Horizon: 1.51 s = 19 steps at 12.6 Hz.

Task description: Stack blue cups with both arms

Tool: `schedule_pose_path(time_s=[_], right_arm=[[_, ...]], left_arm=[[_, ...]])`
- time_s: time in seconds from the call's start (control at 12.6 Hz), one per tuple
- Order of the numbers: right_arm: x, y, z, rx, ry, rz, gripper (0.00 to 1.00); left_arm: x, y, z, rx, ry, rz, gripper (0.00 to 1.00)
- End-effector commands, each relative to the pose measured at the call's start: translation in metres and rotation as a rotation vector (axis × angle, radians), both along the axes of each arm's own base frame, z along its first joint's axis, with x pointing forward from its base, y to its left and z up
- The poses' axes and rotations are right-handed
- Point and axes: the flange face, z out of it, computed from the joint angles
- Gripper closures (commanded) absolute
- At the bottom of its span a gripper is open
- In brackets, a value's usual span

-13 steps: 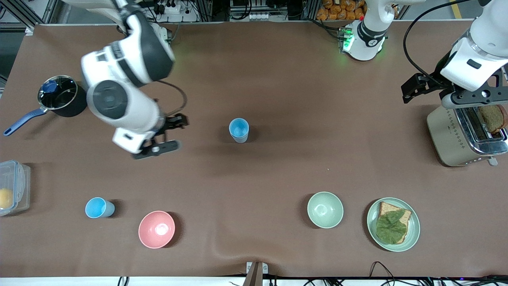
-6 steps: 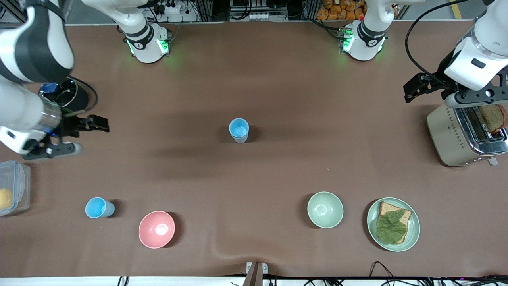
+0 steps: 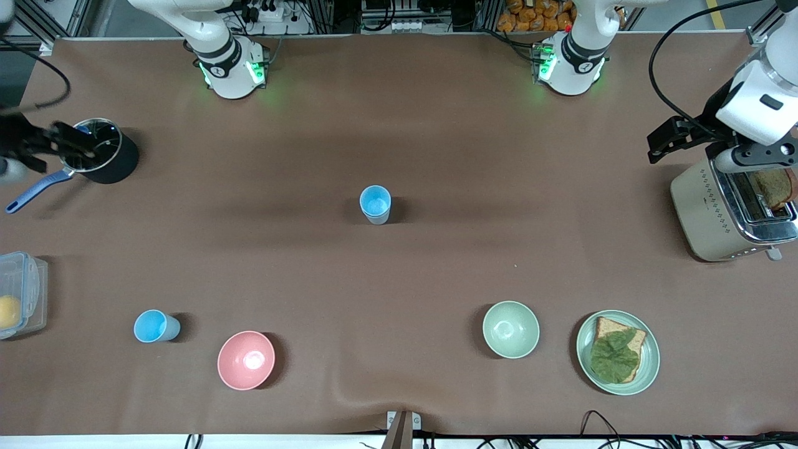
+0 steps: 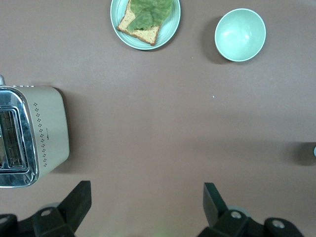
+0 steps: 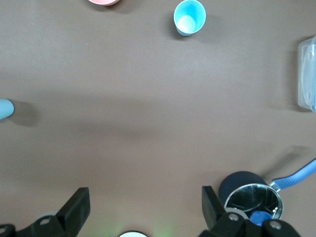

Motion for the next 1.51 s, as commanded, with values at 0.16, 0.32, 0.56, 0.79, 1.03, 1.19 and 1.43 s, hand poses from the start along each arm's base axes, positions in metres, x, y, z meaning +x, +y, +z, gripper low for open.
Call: schedule_pose_path(time_s=[0.16, 0.32, 0.56, 0.79, 1.03, 1.19, 1.43], right_arm=[[-0.016, -0.01, 0.01, 0.023, -0.012, -0.029, 0.0], [-0.016, -0.006, 0.011, 0.02, -0.008, -0.082, 0.0], [-0.016, -0.001, 0.012, 0.018, -0.003, -0.082, 0.0], [-0.018, 0.002, 0.021, 0.017, -0.012, -0.076, 0.0], [-0.017, -0.002, 0.025, 0.015, -0.022, -0.079, 0.0], [-0.017, 0.001, 0.026, 0.013, -0.023, -0.073, 0.0], [-0.016, 0.002, 0.024, 0.009, -0.022, -0.067, 0.0]], left_arm=[[0.004, 0.007, 0.004, -0.007, -0.004, -0.011, 0.0], [0.004, 0.008, 0.004, -0.008, -0.003, -0.01, 0.0], [0.004, 0.006, 0.004, -0.007, -0.004, -0.01, 0.0], [0.006, 0.006, 0.001, -0.005, 0.002, -0.011, 0.0], [0.006, 0.006, 0.0, -0.005, 0.004, -0.014, 0.0], [0.006, 0.006, 0.0, -0.005, 0.004, -0.019, 0.0], [0.006, 0.007, 0.001, -0.005, 0.003, -0.028, 0.0]])
